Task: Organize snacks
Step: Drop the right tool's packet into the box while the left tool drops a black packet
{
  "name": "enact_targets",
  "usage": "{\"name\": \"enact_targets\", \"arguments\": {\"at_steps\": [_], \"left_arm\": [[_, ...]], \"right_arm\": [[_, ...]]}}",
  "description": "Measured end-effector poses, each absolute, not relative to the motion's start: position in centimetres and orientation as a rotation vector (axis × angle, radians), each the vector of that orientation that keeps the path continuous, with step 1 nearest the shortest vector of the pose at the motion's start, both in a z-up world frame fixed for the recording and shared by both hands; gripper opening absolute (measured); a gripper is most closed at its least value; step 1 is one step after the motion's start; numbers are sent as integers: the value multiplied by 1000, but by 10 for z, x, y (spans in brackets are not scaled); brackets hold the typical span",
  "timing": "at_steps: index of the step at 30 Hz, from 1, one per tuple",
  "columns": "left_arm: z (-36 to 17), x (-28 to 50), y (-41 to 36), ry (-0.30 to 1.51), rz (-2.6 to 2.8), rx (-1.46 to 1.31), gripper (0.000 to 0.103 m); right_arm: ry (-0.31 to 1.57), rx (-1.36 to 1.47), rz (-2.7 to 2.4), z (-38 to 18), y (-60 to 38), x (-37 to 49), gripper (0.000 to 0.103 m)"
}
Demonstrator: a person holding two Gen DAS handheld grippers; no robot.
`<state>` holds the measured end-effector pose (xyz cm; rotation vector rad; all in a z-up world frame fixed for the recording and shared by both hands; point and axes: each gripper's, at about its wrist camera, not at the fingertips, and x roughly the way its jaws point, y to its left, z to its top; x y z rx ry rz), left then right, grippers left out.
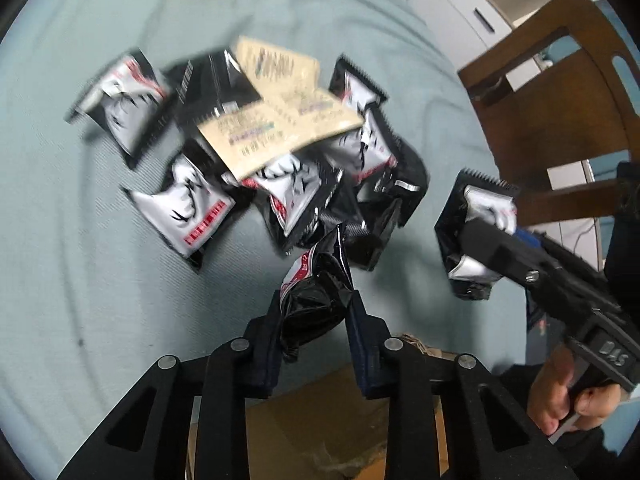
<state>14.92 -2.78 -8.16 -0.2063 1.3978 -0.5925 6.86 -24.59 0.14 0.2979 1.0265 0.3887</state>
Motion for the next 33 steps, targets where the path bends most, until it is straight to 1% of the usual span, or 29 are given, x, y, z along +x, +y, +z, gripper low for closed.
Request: {"name": "enact_targets", "arguments": {"at_steps": [4, 7, 11, 17, 20, 28, 31, 32, 33], "left_arm": [[-58, 140, -18, 1293, -494, -182, 27], [-36, 118, -10, 1191, -401, -86, 27], [-20, 93, 3, 1162, -393, -104, 27], [14, 54, 10, 1027, -364, -39, 27], [20, 36, 10, 1026, -417, -25, 27], [2, 2, -7, 1090, -465, 47, 29], [-5, -4, -18, 1097, -460, 102, 35], [-6, -4, -20, 1089, -445, 120, 48], [-6, -5, -22, 1072, -424, 140, 68]], "right_arm": [[1012, 303, 357, 5, -251, 55, 31], [990, 277, 333, 12, -254, 39, 31], [955, 248, 336, 24, -253, 18, 31], [906, 218, 338, 33, -255, -17, 31], [898, 218, 345, 33, -256, -36, 31], [884, 211, 383, 34, -251, -66, 31], [895, 196, 387, 31, -247, -72, 32], [906, 181, 390, 29, -245, -73, 32], [910, 168, 389, 28, -243, -73, 32]]}}
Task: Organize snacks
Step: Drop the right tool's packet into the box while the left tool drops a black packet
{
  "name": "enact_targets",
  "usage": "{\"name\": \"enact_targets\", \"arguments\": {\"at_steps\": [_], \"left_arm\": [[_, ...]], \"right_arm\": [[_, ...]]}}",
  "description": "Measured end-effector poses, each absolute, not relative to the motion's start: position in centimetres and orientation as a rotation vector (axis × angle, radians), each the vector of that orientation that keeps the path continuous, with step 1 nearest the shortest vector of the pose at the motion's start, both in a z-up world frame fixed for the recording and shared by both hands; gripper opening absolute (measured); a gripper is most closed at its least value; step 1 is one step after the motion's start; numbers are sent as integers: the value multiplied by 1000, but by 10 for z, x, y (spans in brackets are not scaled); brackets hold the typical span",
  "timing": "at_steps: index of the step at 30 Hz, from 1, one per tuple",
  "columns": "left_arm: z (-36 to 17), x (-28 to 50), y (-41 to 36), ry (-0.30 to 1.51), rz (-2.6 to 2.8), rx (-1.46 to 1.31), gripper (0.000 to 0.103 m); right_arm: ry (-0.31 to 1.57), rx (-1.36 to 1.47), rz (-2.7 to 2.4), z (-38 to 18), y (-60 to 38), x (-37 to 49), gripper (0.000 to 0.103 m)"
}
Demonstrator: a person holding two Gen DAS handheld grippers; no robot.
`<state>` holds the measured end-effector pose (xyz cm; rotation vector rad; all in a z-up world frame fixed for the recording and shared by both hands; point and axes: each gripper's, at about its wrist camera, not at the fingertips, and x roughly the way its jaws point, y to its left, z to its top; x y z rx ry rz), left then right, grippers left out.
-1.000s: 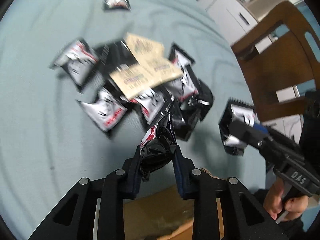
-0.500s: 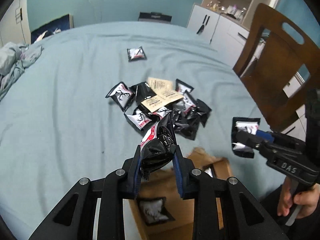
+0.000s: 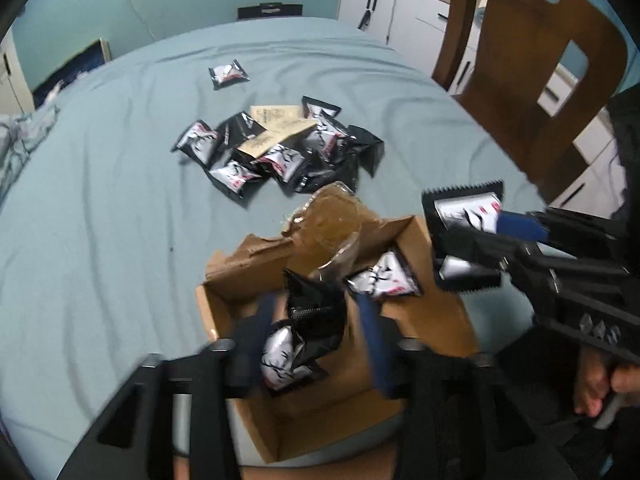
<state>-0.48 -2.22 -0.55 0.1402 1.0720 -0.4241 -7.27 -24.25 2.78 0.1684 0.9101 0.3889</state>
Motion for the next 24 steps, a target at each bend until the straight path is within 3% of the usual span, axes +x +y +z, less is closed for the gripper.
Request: {"name": "enact_targets", "arguments": {"at_steps": [2, 21, 24], "left_arm": [[-3, -6, -22, 1023, -383, 168, 81], [-13, 13, 4, 1026, -165, 221, 83], [-13, 12, 2, 1032, -168, 225, 83]], "right_arm": [[906, 132, 379, 29, -238, -74, 32], [887, -84, 414, 27, -189, -88, 32], [879, -93, 429, 27, -186, -89, 37]]}}
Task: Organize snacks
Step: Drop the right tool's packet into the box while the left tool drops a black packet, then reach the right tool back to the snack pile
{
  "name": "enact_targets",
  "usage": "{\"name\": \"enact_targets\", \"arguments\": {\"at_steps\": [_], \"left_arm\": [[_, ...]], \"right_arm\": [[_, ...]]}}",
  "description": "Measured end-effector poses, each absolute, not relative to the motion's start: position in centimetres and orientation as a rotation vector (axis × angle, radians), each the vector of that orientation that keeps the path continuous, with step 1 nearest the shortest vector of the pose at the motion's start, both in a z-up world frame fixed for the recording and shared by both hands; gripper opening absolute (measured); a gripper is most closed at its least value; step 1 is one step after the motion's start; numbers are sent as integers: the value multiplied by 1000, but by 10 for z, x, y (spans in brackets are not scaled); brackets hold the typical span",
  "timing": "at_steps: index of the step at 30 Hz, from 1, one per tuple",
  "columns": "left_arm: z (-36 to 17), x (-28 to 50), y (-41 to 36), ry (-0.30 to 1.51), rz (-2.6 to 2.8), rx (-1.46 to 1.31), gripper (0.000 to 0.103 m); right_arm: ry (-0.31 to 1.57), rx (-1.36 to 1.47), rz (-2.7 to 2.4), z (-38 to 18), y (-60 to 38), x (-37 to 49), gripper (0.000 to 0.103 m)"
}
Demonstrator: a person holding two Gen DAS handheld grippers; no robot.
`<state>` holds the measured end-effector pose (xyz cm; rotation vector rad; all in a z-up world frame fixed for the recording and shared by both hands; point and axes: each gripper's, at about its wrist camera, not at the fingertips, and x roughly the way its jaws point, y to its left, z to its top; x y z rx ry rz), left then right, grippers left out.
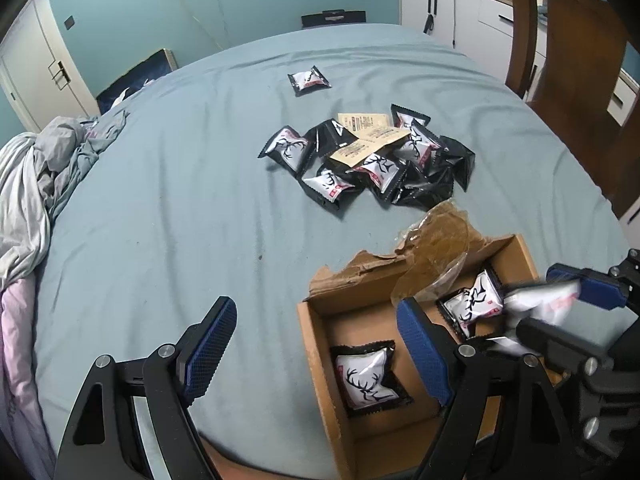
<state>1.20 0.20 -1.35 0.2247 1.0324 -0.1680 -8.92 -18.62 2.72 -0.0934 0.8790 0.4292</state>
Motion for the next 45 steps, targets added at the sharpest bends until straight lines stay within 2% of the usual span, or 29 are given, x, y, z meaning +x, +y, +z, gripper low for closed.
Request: {"name": "enact_targets", "arguments": {"at_steps": [2, 3, 4, 10, 26, 36, 45], "left_arm": [[-12, 11, 1, 1030, -170, 226, 83], [-12, 11, 2, 1027, -169, 226, 83], [-11, 12, 3, 1024, -167, 220, 83], [-8, 15, 11, 1034, -153, 162, 83], [-9, 24, 22, 1040, -98, 146, 83], [-7, 33, 33, 1068, -95, 82, 84], [-16, 56, 36, 1110, -91, 60, 84]], "right_arm": [[865, -100, 426, 29, -185, -91, 53], [851, -100, 427, 31, -185, -93, 65], [828, -99, 429, 34, -185, -95, 71], [790, -83, 413, 37, -190, -103, 75], [824, -48, 248, 62, -253, -75, 75], [990, 72, 237, 38, -268, -31, 75], [958, -43, 191, 31, -253, 12, 75]]}}
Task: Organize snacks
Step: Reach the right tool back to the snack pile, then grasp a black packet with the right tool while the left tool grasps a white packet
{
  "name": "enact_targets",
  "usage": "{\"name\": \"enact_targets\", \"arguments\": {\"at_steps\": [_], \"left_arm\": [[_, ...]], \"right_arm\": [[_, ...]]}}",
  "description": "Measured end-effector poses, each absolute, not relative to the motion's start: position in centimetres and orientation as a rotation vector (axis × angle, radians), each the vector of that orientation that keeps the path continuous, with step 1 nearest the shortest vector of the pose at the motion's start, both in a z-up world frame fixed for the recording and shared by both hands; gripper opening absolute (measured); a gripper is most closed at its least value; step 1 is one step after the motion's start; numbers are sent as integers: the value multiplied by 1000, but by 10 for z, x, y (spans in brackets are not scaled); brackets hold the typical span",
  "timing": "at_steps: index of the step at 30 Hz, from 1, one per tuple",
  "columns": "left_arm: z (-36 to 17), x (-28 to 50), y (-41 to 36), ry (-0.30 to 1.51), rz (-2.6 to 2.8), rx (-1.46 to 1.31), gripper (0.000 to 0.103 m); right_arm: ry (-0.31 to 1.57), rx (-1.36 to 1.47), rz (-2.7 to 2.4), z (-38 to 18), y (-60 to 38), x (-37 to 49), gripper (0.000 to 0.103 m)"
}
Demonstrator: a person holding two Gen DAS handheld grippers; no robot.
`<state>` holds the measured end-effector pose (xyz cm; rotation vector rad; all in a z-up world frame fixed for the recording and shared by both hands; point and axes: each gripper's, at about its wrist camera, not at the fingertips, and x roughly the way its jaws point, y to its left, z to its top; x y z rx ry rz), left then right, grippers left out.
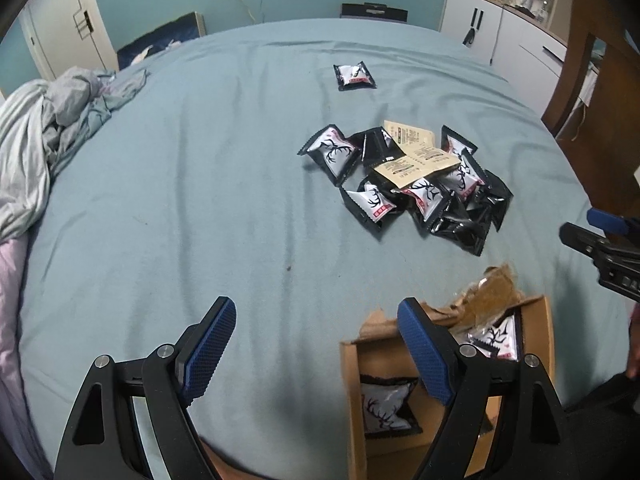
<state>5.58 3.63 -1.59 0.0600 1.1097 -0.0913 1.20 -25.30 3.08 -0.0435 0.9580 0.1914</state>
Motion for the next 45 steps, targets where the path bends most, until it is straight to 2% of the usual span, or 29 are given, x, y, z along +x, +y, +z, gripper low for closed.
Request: {"name": "enact_targets", "arguments": {"at_steps": [13, 17, 25, 26, 27, 28, 29, 30, 40, 45], "left_arm": [[-32, 81, 36, 1155, -104, 81, 84], [-37, 87, 36, 1174, -106, 65, 84], [-35, 93, 34, 1118, -110, 84, 84], [-32, 94, 35, 1099, -111, 76, 84], [-30, 95, 35, 1082, -112, 71, 84], [-28, 98, 36, 1064, -114, 69, 84], [-28, 100, 36, 1058, -115, 68, 84], [-30, 103, 37, 1056, -118, 68, 84], [-55, 126, 51, 1136, -130, 8, 84], [-63, 152, 38, 1175, -199, 21, 84]], "right_arm": [[1123, 42, 247, -25, -230, 107, 75], [1124, 54, 203, -36, -239, 131, 75], [1173, 44, 257, -62, -232, 159, 75], [1167, 61, 273, -63, -232, 161, 73], [1162, 71, 284, -64, -232, 162, 62], [1158, 75, 292, -63, -232, 163, 44], [1157, 71, 289, -62, -232, 161, 35], [1154, 67, 287, -61, -233, 160, 31], [957, 132, 315, -1, -239, 119, 28], [928, 172, 396, 17, -244, 79, 28]]}}
